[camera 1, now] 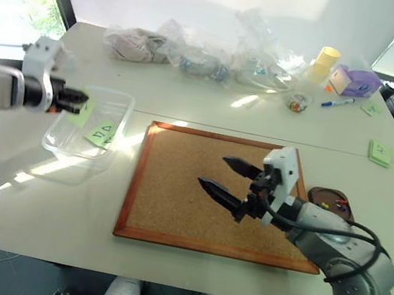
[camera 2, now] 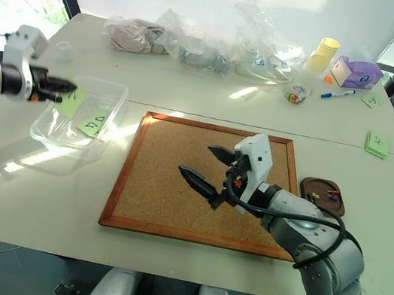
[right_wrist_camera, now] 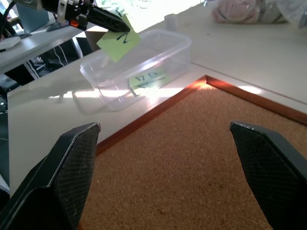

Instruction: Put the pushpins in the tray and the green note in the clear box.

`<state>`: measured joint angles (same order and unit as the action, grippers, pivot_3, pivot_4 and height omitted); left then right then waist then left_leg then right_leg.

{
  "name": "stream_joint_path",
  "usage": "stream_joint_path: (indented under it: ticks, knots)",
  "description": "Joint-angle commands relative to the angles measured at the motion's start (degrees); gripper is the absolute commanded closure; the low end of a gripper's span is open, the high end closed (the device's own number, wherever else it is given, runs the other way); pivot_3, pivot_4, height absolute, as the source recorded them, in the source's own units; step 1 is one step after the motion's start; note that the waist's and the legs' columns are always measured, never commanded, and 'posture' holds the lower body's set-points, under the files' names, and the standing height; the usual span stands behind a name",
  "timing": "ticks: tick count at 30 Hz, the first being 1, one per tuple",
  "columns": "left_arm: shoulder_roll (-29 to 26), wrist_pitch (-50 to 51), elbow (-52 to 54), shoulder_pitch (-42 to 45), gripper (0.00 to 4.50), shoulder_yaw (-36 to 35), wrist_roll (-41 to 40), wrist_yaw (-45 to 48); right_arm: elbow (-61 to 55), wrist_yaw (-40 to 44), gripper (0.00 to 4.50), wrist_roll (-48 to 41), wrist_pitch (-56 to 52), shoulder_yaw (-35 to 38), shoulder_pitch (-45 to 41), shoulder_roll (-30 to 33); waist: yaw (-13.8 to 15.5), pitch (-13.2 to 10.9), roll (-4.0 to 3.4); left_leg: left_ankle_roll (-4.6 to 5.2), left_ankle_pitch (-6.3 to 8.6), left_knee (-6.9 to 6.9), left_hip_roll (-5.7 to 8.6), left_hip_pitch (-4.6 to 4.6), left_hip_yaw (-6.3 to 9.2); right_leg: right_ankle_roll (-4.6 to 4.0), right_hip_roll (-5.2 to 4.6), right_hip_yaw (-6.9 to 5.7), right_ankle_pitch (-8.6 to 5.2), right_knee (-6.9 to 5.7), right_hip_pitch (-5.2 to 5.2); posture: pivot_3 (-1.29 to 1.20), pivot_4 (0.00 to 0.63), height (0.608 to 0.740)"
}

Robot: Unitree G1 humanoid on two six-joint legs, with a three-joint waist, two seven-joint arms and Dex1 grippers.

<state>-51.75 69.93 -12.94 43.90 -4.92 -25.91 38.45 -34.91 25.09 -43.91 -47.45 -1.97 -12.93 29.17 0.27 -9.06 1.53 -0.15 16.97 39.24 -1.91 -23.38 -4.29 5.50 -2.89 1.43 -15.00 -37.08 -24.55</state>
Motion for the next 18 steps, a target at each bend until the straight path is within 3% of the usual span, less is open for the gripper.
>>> stream_joint_path:
  ticks: [1, 3, 5, 10, 15, 18]
  knots:
    - [1.2, 0.2, 0.2, 1.4, 3.81, -2.3, -0.7, -0.4, 0.4, 0.6, 0.00, 3.2, 3.4, -1.6, -1.7, -1.0, 0.1, 0.0, 0.12, 0.00, 0.00, 0.00, 0.00, 0.00, 0.01, 0.00, 0.01, -0.01, 0.00, 0.00, 0.00, 0.00, 0.150, 0.737]
    - [1.9, -0.5, -1.1, 1.6, 3.25, -2.2, -0.1, -0.7, 0.9, 0.7, 0.00, 4.6, 4.4, -2.1, -1.4, -1.4, 0.0, 0.0, 0.12, 0.00, 0.00, 0.00, 0.00, 0.01, 0.00, 0.01, 0.01, 0.00, 0.00, 0.00, -0.01, 0.00, 0.150, 0.737]
    - [2.1, -1.3, -1.9, 1.9, 2.11, -2.1, 0.5, -0.9, 1.1, 0.7, 0.00, 5.7, 5.2, -2.3, -0.9, -1.6, 0.0, 0.0, 0.12, 0.00, 0.00, -0.01, -0.01, 0.00, 0.00, 0.01, 0.04, 0.00, 0.01, -0.01, -0.04, 0.00, 0.150, 0.737]
    - [1.4, -5.8, -2.1, 3.4, 0.03, 0.8, 2.7, 0.9, 0.6, 0.0, 0.00, 6.1, 5.7, -1.3, 0.8, -2.7, -0.1, 0.0, 0.13, -0.01, 0.00, -0.01, -0.04, 0.00, 0.00, 0.01, 0.07, 0.00, 0.01, -0.04, -0.06, 0.00, 0.150, 0.737]
    - [1.8, -14.3, 0.1, 6.8, 0.03, 0.5, 2.5, 5.8, -1.1, -1.8, 0.00, 6.1, 6.0, 2.8, 4.0, -3.0, 0.2, 0.0, 0.12, -0.01, -0.01, -0.01, -0.03, 0.00, -0.05, 0.01, 0.05, 0.01, 0.01, -0.04, -0.06, 0.00, 0.150, 0.737]
    - [4.5, -14.5, 7.6, 8.2, 0.03, -2.1, -4.8, 11.6, -2.8, -5.2, 0.00, 4.9, 7.4, 11.0, 8.0, -3.8, 0.5, 0.0, 0.13, -0.01, -0.01, -0.01, -0.02, -0.03, -0.06, 0.01, 0.03, 0.00, 0.01, -0.01, -0.05, 0.00, 0.150, 0.737]
